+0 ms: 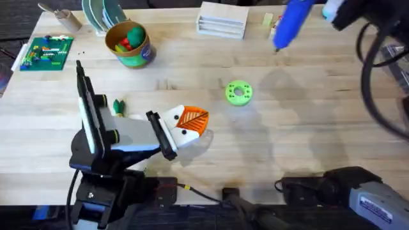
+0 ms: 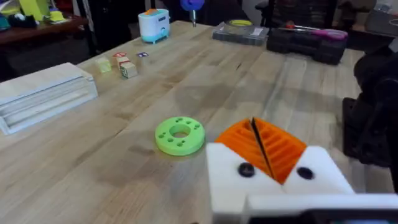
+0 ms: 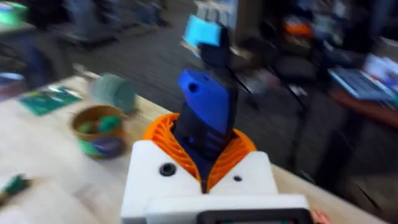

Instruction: Pick up the gripper from the table and insert it into the empty holder that is missing its gripper. Then pick up a screw, insert it into the mounting hole, and use the screwdriver to tighten it. Finally, clean up the table by picking up the vegetable and placing it into the bucket.

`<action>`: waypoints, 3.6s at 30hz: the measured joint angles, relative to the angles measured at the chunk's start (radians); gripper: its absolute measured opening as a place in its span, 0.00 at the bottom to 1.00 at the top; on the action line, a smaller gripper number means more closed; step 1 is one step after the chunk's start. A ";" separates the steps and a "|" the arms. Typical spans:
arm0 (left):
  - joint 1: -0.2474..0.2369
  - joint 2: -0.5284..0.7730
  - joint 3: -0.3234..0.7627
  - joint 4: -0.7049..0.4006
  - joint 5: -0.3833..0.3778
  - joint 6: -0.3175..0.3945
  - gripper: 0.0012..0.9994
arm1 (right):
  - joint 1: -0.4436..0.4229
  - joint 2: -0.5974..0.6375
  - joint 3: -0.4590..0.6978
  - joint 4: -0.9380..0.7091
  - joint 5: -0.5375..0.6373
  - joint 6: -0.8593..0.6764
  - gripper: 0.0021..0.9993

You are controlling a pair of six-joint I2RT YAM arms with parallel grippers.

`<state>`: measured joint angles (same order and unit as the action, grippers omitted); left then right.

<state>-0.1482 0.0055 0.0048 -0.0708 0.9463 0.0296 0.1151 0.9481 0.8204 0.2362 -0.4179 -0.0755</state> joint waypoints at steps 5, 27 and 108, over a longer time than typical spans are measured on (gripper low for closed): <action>0.000 0.000 0.000 0.000 0.000 0.000 0.00 | 0.235 -0.008 -0.015 0.150 -0.014 0.030 0.02; 0.000 0.000 0.000 0.000 0.000 -0.050 0.00 | 0.752 0.164 -0.015 0.370 -0.026 0.054 0.02; 0.000 0.001 0.000 -0.003 0.000 -0.080 0.00 | 0.736 0.282 -0.015 0.436 -0.100 0.062 0.02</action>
<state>-0.1482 0.0063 0.0048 -0.0734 0.9459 -0.0502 0.8509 1.2301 0.8055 0.6720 -0.5179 -0.0138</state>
